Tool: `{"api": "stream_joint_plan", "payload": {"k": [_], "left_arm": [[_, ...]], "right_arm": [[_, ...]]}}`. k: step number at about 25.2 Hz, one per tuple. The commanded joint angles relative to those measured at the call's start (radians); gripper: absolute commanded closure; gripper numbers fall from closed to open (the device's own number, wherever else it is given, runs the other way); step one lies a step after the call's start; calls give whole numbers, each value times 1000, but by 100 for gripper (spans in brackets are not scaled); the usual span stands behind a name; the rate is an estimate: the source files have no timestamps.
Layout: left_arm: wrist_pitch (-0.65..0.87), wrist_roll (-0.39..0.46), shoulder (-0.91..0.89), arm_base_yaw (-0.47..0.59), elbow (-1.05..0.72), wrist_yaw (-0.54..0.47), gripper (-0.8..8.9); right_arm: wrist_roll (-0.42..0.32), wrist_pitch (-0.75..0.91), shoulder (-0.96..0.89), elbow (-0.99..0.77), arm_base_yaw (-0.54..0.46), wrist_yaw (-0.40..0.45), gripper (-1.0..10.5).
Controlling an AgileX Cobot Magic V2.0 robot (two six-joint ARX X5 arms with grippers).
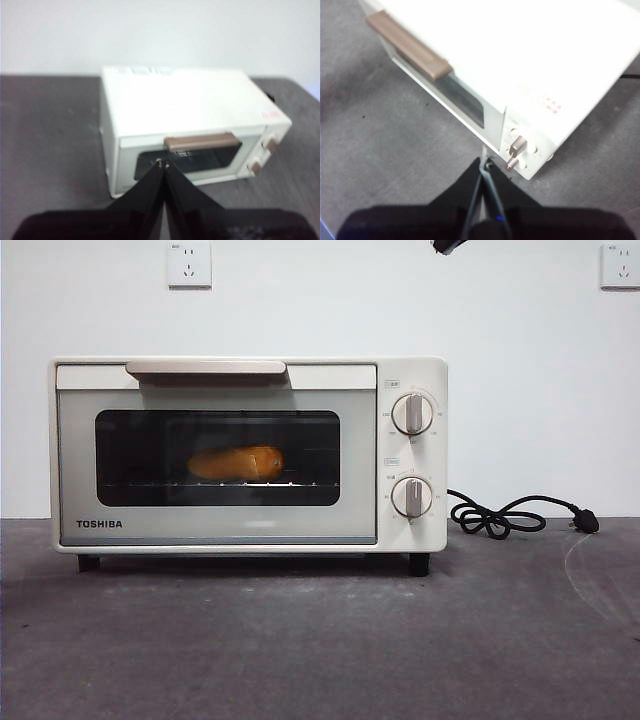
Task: Take the corn from the table,put the corn in the oven
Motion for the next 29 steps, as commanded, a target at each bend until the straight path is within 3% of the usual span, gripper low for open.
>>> {"api": "stream_joint_plan", "payload": {"k": [1, 15, 22, 29], "left_arm": [[-15, -41, -47, -2, -3, -32, 821], [-197, -53, -19, -2, -3, -28, 817], [-202, -53, 91, -7, -3, -27, 817], [-197, -48, 52, -13, -3, -30, 817]], "right_arm": [[21, 2, 2, -8, 0, 0, 955], [29, -32, 2, -8, 0, 0, 948], [29, -31, 2, -8, 0, 26, 948], [29, -31, 2, -8, 0, 27, 948]]}}
